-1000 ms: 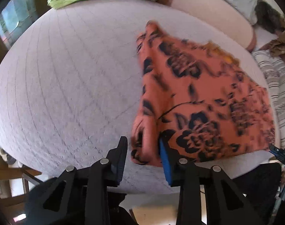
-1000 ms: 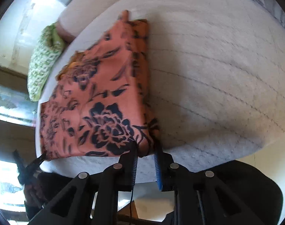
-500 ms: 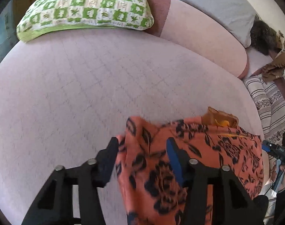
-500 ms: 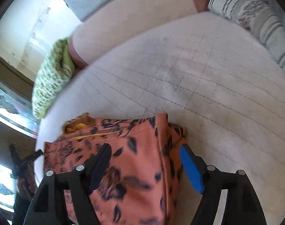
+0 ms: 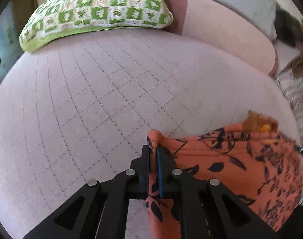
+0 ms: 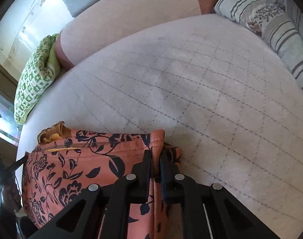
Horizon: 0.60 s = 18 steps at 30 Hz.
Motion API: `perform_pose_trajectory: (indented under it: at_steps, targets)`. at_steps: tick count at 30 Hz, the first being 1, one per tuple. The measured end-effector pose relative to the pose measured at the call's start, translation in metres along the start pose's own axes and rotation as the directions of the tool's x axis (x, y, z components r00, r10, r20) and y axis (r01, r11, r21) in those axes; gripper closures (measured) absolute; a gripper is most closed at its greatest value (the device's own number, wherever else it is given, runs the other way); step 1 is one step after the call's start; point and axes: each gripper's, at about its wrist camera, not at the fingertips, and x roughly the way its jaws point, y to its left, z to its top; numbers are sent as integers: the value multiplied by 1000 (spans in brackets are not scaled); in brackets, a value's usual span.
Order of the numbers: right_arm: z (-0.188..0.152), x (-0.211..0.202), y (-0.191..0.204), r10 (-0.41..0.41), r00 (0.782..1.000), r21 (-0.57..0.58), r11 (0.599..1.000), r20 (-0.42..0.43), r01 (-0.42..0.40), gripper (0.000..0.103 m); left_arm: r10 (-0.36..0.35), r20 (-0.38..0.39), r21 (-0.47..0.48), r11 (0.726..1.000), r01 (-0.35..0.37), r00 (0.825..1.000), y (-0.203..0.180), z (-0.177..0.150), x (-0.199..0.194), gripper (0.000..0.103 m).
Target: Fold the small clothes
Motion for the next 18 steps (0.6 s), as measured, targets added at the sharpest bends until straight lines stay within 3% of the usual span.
perform_pose_trajectory:
  at_steps: [2, 4, 6, 8, 11, 12, 13, 15, 16, 17, 18]
  targets:
    - [-1, -5, -7, 30, 999, 35, 999, -17, -29, 93, 4, -6, -7, 1000, -4, 1000, -3, 3, -1, 88]
    - [-3, -21, -13, 36, 999, 54, 998, 25, -37, 87, -1, 36, -31, 1000, 2, 999, 1, 2, -19, 74]
    - [-6, -45, -19, 49, 997, 55, 997, 63, -53, 81, -8, 67, -32, 999, 11, 998, 1, -6, -44, 72]
    - [-13, -64, -13, 109, 992, 50, 992, 69, -112, 81, -40, 103, -17, 999, 42, 994, -1, -18, -69, 70]
    - [-41, -85, 2, 259, 966, 26, 965, 11, -259, 74, -106, 121, 6, 994, 106, 987, -10, -52, -103, 55]
    - [-50, -84, 7, 310, 950, 27, 951, -26, -309, 65, -117, 117, 20, 993, 116, 986, -16, -62, -107, 55]
    - [-64, -80, 12, 359, 931, 33, 933, -73, -357, 48, -127, 112, 31, 992, 124, 986, -19, -67, -107, 55]
    - [-81, -70, 11, 355, 927, 49, 935, -116, -352, 36, -151, 75, 42, 988, 148, 986, -26, -88, -101, 54]
    - [-91, -56, 0, 265, 953, 68, 964, -147, -258, 37, -134, 47, 46, 990, 131, 990, -30, -89, -90, 54]
    - [-95, -50, -11, 236, 961, 102, 969, -142, -223, 42, -57, -18, 59, 997, 58, 998, -33, -100, -71, 54]
    - [-99, -49, -26, 256, 960, 176, 956, -110, -235, 59, 5, -73, 78, 997, 1, 997, -32, -105, -53, 53]
